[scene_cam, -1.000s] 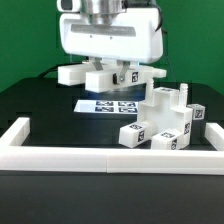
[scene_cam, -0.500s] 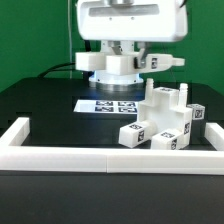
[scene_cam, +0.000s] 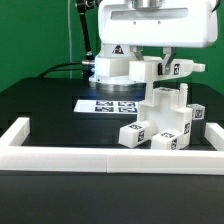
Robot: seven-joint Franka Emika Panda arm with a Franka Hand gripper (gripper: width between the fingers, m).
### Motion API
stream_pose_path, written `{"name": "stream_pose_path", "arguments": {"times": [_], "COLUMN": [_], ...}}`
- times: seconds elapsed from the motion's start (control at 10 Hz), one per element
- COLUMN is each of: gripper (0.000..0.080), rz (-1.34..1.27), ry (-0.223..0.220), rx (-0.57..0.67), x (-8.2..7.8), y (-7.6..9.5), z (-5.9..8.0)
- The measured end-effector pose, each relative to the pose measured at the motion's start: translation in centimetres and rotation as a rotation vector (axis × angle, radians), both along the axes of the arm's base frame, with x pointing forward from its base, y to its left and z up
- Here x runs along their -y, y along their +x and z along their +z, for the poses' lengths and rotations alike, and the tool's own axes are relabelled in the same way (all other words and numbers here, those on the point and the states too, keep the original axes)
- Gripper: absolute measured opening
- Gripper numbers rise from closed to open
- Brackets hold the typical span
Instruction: Assemble chair
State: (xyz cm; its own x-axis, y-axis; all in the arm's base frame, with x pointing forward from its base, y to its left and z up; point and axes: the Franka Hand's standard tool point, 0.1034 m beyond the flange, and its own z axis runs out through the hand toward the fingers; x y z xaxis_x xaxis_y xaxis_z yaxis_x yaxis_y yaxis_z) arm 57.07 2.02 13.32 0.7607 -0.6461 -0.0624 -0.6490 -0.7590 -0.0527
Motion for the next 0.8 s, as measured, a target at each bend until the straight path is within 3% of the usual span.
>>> {"name": "stream_pose_path", "arguments": {"times": [0.1,0.3,0.5,0.8], "gripper": [0.0289,0.0289,0.0290,0.0290], "rz": [0.002,-0.003,-0.017,-0.007], "ry": [0.000,0.003,-0.002,-0.004], "rx": [0.000,0.004,0.005,0.001], "x": [-0.2,-2.1,-3.9,-3.8], "y": [0.0,0.1,1.2,1.1], "z": [0.0,0.2,-0.3,-0.5]}}
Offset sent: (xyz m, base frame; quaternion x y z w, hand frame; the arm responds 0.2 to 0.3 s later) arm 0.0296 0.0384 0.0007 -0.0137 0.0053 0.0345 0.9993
